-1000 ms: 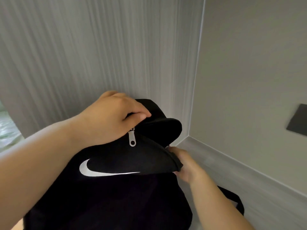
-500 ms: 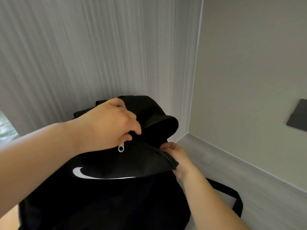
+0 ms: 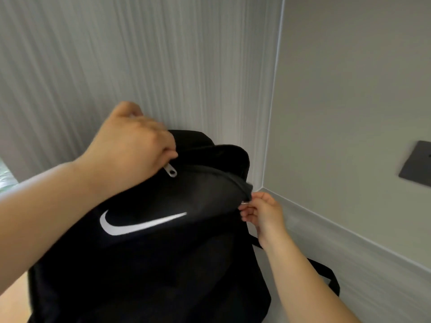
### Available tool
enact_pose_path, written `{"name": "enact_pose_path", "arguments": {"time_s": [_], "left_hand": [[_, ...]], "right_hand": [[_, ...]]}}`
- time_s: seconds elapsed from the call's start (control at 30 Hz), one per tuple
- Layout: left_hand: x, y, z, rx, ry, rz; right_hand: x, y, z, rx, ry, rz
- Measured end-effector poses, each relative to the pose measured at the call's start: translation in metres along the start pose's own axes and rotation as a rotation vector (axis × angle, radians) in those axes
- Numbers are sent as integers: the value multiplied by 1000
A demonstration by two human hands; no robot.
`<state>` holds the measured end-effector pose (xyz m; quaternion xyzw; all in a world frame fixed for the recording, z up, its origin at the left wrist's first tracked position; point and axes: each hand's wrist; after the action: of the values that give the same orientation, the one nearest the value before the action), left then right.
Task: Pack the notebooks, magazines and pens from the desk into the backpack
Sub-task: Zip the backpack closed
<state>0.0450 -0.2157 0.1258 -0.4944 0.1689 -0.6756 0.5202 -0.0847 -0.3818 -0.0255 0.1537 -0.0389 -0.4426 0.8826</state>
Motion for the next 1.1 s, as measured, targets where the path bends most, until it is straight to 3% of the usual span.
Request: {"name": "enact_pose_path", "arguments": {"time_s": [0.17, 0.33, 0.43, 0.53, 0.67, 0.8, 0.93, 1.1], "left_hand": [[10, -10, 35, 81, -262, -113], [23, -7, 37, 21, -379, -120], [28, -11, 20, -99, -338, -141], [27, -22, -4, -228, -162, -179], [30, -13, -44, -179, 66, -103], [49, 12, -64, -152, -66, 75], [61, 29, -66, -178, -152, 11], [58, 36, -59, -193, -134, -6]], "right_hand": [[-3, -9, 18, -34, -57, -96], [-5, -3, 32, -98, -73, -94], [-4, 7, 45, -112, -103, -69], [-3, 19, 62, -162, -159, -36], [-2, 40, 94, -237, -253, 13], [-1, 55, 113, -396, -389, 39], [-1, 48, 110, -572, -514, 96], [1, 21, 87, -439, -535, 205]]}}
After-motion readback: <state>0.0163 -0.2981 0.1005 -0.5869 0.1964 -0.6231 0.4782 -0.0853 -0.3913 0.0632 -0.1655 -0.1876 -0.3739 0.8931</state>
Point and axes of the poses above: each hand's wrist, its own x-axis towards the middle knuckle, its own y-axis out of the palm, z = x × y, and after that the axes turned 4 degrees about z, right-handed
